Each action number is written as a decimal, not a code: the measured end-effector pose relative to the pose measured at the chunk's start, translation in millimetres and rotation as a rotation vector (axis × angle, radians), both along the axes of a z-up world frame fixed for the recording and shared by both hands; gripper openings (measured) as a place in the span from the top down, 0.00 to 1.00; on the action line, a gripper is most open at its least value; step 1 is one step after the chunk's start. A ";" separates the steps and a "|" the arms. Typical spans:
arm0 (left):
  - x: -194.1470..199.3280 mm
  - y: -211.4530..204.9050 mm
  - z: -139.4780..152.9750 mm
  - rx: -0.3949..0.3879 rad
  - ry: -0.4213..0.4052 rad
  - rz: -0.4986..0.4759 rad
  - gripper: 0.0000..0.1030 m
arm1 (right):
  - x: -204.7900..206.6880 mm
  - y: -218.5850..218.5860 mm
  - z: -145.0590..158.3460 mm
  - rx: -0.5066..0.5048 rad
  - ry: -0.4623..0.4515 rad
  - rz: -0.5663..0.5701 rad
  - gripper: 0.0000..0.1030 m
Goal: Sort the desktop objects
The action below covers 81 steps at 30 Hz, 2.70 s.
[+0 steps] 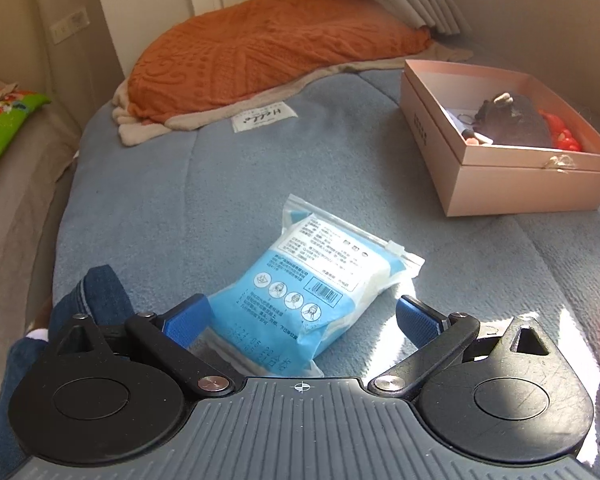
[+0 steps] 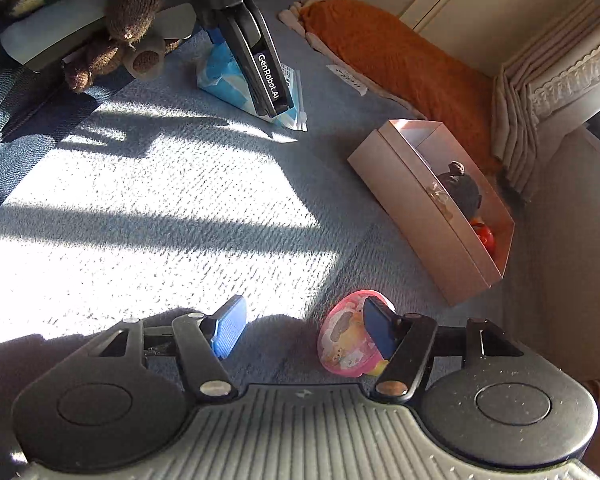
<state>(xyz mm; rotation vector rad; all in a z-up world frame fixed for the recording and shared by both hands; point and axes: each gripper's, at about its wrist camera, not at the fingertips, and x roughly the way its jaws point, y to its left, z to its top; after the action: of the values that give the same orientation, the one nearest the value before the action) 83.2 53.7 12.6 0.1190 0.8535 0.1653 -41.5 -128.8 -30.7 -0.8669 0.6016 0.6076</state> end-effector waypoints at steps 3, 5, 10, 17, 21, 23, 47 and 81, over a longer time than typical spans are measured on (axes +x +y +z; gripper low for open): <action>9.3 -2.0 -7.3 0.062 0.017 -0.005 0.01 | 11.3 -2.6 2.0 0.004 -0.026 -0.063 0.31; 15.7 -1.2 -9.3 0.072 0.027 -0.017 0.01 | 22.1 -6.2 2.6 0.004 -0.032 -0.131 0.30; 19.0 -3.5 -12.0 0.082 0.035 -0.039 0.04 | 60.1 -23.4 5.2 0.040 0.047 -0.343 0.30; 9.1 -11.1 -1.8 0.046 0.025 -0.072 0.35 | 87.3 -47.8 8.8 0.137 0.149 -0.492 0.43; -8.0 -28.4 11.4 -0.049 0.010 -0.135 0.46 | 81.2 -45.7 7.6 0.132 0.138 -0.463 0.43; -18.5 -41.1 10.9 -0.092 0.027 -0.182 0.46 | 78.8 -42.7 10.4 0.154 0.159 -0.429 0.43; -3.6 -50.1 -13.1 -0.064 0.031 -0.148 0.08 | 46.6 -23.6 0.0 0.129 0.194 -0.255 0.18; -0.3 -101.6 -19.9 -0.095 -0.008 -0.482 0.03 | 132.1 -140.8 22.2 0.371 0.216 -0.928 0.01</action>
<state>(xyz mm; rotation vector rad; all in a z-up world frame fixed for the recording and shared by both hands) 82.9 -48.0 -7.3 0.2302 0.8015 -0.3258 90.6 -269.6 -8.5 -0.1135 0.9597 -0.0483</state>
